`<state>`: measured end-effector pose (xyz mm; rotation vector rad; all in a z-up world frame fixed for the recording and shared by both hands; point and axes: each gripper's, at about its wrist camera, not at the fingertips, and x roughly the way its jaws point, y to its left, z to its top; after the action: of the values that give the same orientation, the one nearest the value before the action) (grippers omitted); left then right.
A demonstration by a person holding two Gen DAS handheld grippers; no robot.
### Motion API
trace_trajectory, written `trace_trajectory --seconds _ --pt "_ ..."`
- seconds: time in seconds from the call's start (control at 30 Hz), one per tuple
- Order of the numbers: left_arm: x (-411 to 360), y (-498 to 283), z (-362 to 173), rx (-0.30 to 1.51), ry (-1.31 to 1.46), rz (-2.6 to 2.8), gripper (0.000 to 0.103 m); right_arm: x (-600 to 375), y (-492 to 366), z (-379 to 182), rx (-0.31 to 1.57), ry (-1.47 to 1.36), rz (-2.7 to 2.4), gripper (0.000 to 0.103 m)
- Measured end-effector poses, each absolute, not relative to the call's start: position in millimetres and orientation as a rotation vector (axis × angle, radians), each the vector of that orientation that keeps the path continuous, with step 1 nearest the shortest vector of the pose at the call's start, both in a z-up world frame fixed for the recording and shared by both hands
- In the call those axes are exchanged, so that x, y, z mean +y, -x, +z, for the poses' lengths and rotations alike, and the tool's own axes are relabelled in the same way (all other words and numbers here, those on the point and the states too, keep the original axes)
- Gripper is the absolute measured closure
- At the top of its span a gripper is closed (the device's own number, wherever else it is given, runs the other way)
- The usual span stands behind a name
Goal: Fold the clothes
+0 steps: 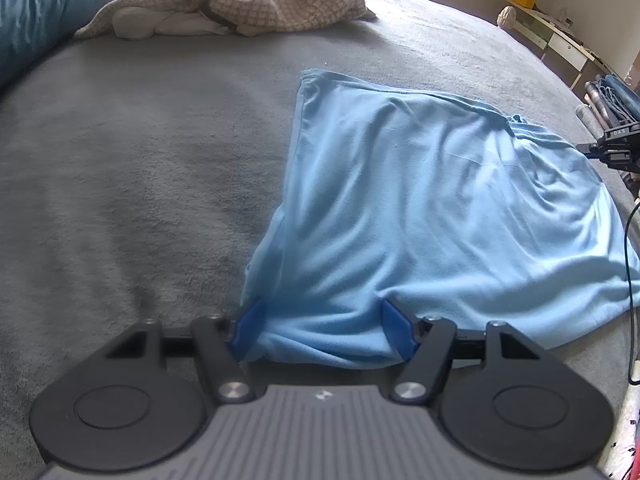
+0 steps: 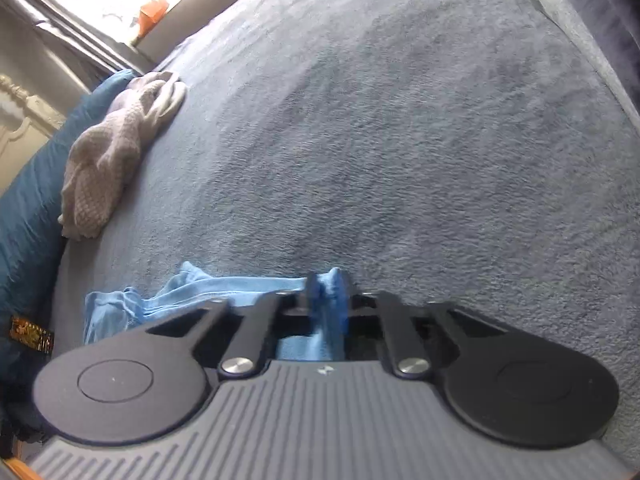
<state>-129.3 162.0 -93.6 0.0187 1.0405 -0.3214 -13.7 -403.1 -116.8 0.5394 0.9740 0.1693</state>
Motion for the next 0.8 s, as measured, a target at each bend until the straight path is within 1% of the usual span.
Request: trace_trajectory --seconds 0.13,0.3,0.8 --pt "162.0 129.6 -93.1 1.038 -0.019 -0.32 0.036 -396.7 19.9 -103.0 0.928 -0.457 0.152 0.1" --pt "163.2 130.5 -93.2 1.035 -0.021 -0.322 0.036 -402.9 28.2 -93.0 0.889 -0.442 0.13 0.1" --pt "164.5 130.4 -95.4 1.031 -0.021 -0.325 0.036 -409.4 27.3 -104.0 0.874 -0.399 0.03 0.101"
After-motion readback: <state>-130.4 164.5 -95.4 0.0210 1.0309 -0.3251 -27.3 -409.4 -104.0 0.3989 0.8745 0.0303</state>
